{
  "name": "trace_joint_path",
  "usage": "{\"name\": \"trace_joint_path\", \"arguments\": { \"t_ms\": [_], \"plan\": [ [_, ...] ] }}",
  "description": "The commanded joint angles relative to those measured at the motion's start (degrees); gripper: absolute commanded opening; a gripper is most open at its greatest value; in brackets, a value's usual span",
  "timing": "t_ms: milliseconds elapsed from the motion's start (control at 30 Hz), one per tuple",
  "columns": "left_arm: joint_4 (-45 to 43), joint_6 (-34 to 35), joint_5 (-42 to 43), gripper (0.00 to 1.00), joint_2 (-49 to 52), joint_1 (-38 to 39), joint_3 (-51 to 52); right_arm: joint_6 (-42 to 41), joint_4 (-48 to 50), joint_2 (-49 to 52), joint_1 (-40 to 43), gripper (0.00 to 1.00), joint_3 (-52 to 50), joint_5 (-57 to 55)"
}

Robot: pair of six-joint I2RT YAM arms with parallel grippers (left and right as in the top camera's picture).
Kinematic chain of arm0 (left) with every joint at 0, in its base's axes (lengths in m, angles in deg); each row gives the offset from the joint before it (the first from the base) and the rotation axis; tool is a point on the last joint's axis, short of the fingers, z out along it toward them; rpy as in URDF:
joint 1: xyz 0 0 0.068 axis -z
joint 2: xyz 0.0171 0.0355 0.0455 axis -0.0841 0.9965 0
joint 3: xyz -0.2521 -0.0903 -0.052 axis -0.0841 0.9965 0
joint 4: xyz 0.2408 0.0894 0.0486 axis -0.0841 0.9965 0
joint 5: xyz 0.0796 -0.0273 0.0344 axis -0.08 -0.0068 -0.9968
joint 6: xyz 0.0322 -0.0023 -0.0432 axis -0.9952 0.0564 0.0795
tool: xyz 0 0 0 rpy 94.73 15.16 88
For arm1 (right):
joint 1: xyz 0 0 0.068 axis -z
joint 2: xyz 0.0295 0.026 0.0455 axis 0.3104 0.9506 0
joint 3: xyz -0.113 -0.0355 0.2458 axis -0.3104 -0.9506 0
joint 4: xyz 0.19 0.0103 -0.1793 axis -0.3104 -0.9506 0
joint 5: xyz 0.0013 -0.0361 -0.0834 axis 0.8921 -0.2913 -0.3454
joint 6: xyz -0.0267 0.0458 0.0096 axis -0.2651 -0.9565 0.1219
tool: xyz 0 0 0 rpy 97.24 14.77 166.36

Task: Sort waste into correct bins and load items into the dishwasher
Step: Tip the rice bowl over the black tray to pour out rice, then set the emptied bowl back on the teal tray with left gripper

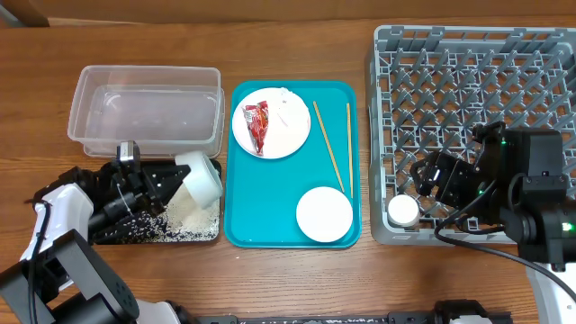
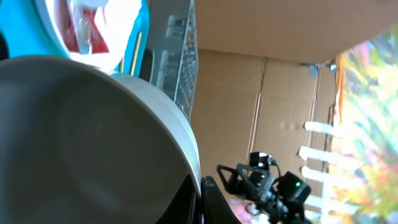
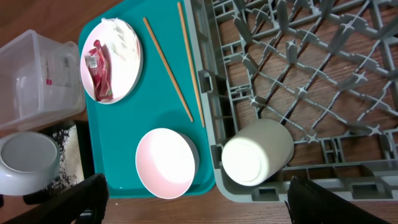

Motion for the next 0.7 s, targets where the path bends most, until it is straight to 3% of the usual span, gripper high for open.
{"name": "trace_joint_path", "arguments": {
  "t_ms": [0,133,233,300,433,667],
  "plan": [
    [3.5,-1.5,-4.0,0.04,-0.4,1.7,-0.4,0.1,0.2,-0.6,0.1,0.95,1.5,-0.6],
    [11.9,-6.5,-7.4,0.04,-3.1,7.1,-4.0,0.1,0.2,-0.6,0.1,0.95,1.5,-0.6],
    [12.6,-5.5,-9.9,0.04,-6.2,13.2,-6.6,0.1,0.3,-0.6,0.1,0.95,1.5,-0.6],
    [8.9,1.4,-16.5,0.04,-8.3,18.0,-8.5,0.1,0.3,-0.6,0.1,0.95,1.5,-0.6],
    [-3.4,23.0,-42.7,0.04,-12.6,29.9,-9.2,0.1,0.6,-0.6,0.1,0.95,1.5,-0.6],
    [-13.9,38.9,-76.8,0.04,-11.6,54.5,-9.2,0.1,0.9,-0.6,0.1,0.95,1.5,-0.6]
  ]
}}
